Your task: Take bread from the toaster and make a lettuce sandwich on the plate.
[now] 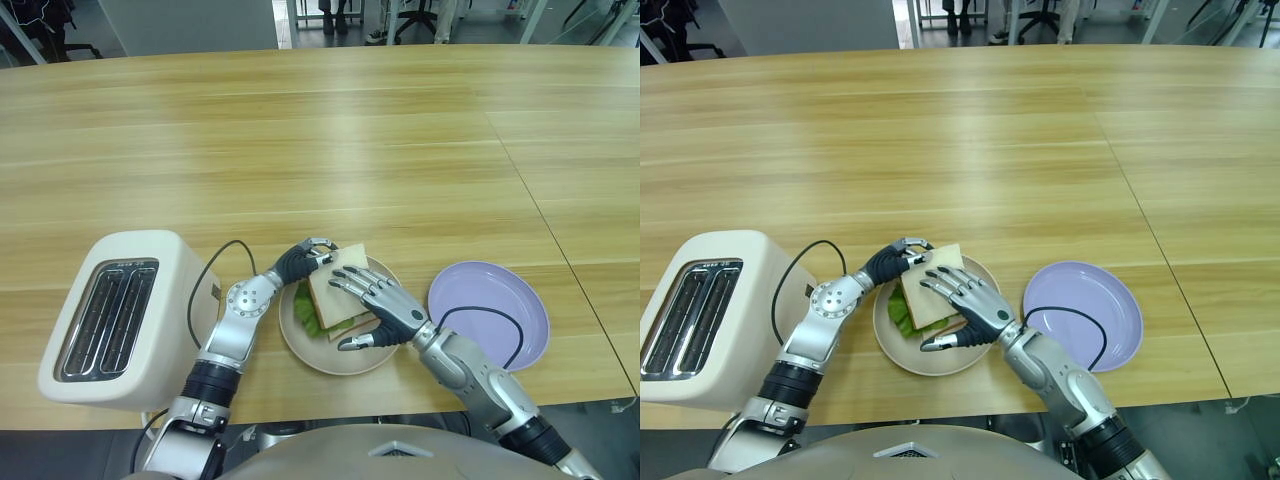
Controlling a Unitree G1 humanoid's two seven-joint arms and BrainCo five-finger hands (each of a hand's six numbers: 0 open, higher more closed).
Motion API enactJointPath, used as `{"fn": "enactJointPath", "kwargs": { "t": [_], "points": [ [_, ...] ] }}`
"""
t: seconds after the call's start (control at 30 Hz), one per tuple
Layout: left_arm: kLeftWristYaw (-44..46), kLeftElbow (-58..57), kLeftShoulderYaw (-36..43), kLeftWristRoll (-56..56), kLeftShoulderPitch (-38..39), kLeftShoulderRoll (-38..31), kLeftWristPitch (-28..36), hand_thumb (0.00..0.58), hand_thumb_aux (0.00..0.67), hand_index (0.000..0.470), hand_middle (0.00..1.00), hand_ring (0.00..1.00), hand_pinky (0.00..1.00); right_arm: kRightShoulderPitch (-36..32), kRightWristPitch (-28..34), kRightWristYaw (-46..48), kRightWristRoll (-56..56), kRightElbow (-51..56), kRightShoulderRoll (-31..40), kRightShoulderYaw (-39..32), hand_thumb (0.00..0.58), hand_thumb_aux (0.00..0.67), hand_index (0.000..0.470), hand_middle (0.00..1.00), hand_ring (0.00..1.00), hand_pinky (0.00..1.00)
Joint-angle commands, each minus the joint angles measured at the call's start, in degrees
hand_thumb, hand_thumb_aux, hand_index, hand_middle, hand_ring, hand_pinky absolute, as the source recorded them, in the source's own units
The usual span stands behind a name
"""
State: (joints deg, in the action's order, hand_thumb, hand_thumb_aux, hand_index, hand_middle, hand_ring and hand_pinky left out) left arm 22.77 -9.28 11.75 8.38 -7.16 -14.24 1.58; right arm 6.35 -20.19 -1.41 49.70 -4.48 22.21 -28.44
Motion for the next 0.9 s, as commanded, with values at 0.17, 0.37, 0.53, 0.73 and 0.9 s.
{"fn": "enactJointPath", "kwargs": {
  "t": [0.17,0.37,0.53,0.73,0.9],
  "points": [
    [0.2,1.8,2.7,2.5,1.8,-1.1,-1.0,0.58,0.667,0.458,0.07,0.07,0.07,-1.9,1.7,1.1,-0.4,9.6,0.2,-1.4,0.0,0.0,0.0,0.0,0.0,0.0],
    [0.1,3.3,4.3,5.2,3.1,-2.8,-1.9,0.0,0.0,0.0,0.0,0.0,0.0,-2.3,3.7,1.2,1.1,10.4,0.3,-2.1,0.0,0.0,0.0,0.0,0.0,0.0],
    [-0.9,4.4,4.4,6.1,2.9,-3.0,-1.4,0.0,0.0,0.0,0.0,0.0,0.0,-1.3,3.1,1.5,0.2,10.9,0.4,-3.0,0.0,0.0,0.0,0.0,0.0,0.0],
    [-2.2,5.7,3.4,6.6,2.8,-2.7,-0.9,0.0,0.0,0.0,0.0,0.0,0.0,-1.0,2.5,2.2,-0.6,11.3,0.8,-3.8,0.0,0.0,0.0,0.0,0.0,0.0],
    [-6.2,8.6,-0.1,6.8,1.5,-2.7,-0.6,0.0,0.0,0.0,0.0,0.0,0.0,-1.1,2.3,2.4,-1.2,11.8,0.9,-4.1,0.0,0.0,0.0,0.0,0.0,0.0]
  ]
}}
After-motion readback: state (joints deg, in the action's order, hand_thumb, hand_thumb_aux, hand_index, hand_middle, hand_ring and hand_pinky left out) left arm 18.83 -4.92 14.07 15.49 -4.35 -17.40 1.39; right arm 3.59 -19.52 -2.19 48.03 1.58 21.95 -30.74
